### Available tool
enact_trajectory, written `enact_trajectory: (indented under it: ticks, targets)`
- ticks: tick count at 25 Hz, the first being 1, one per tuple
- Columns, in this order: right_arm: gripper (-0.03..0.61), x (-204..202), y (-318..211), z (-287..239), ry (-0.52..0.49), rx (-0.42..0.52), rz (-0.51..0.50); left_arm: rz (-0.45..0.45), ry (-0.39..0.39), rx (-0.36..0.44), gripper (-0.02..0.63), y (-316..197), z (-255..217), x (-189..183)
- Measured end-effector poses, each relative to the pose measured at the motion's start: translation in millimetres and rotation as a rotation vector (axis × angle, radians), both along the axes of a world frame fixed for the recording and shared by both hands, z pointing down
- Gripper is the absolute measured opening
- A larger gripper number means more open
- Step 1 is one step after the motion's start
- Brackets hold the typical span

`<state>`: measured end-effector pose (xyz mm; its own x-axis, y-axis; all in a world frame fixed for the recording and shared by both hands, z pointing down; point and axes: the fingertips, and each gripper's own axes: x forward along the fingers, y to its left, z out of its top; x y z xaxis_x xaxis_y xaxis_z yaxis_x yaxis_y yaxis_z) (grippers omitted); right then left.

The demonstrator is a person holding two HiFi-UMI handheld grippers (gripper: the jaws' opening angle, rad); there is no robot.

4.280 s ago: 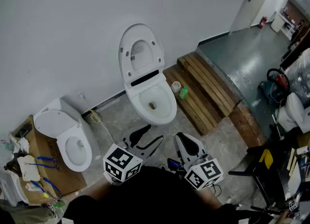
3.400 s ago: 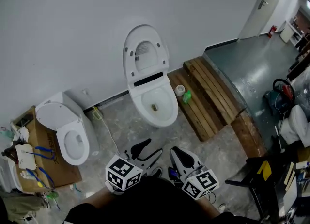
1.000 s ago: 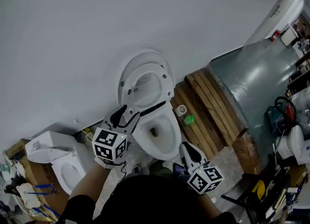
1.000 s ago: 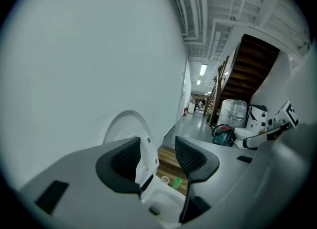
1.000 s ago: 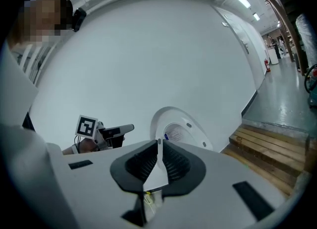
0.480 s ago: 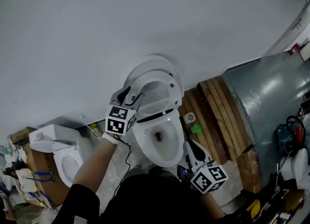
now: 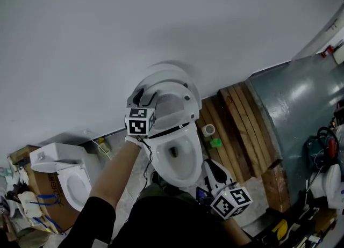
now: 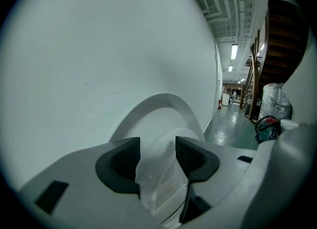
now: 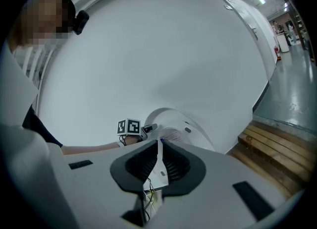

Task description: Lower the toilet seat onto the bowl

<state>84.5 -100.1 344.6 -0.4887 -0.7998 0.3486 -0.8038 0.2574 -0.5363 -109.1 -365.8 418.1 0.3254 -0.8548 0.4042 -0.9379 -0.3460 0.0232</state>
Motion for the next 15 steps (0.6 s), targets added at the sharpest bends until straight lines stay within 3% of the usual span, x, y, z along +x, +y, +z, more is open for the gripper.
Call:
enact_trajectory:
  ticks: [11,15]
  targets:
    - [0.054,-7,-11,-1,0.044,-0.006,0.117,0.042,-0.004,-0.031,0.230,-19,23,2]
    - [0.054,-7,-19,3,0.043,-0.021,0.145,0.074,0.052,-0.055,0.230,-9,22,7]
